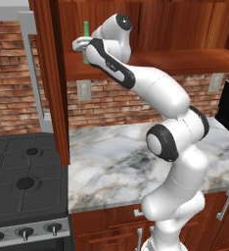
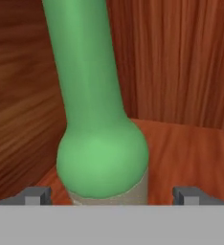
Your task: Get the candle and the beer from the cabinet and move them to the dining counter.
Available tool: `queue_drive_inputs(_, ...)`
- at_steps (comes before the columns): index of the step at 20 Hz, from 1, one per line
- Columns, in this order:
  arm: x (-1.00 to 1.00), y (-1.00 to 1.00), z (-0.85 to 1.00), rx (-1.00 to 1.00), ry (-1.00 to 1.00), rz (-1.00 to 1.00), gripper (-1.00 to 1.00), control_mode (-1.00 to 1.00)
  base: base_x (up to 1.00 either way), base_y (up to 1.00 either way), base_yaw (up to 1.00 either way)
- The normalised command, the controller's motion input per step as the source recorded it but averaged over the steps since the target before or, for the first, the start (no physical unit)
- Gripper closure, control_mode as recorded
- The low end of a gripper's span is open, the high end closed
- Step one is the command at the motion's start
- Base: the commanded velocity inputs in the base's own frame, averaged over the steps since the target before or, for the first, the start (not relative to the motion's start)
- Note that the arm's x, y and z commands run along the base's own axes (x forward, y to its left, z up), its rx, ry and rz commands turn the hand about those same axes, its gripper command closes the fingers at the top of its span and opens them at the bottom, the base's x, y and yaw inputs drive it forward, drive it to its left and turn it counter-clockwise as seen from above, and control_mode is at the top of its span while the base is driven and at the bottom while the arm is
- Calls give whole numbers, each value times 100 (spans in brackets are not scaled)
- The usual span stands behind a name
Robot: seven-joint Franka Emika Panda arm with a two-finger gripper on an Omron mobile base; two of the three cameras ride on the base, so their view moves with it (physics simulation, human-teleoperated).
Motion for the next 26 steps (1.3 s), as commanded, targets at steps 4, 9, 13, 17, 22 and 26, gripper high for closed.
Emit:
queue_drive_inputs(4, 16, 5, -2, 0, 0, 0, -100, -100, 0, 0, 0)
queue_drive_inputs(9, 9, 9, 0, 0, 0, 0, -100, -100, 0, 0, 0)
queue_drive_inputs(13, 0, 19, -4, 0, 0, 0, 100, -100, 0, 0, 0)
queue_drive_inputs(17, -8, 8, 0, 0, -4, 0, 100, -100, 0, 0, 0)
queue_drive_inputs(22, -26, 1, 0, 0, -7, 0, 100, -100, 0, 0, 0)
queue_drive_inputs(26, -54, -7, -1, 2, -9, 0, 100, -100, 0, 0, 0)
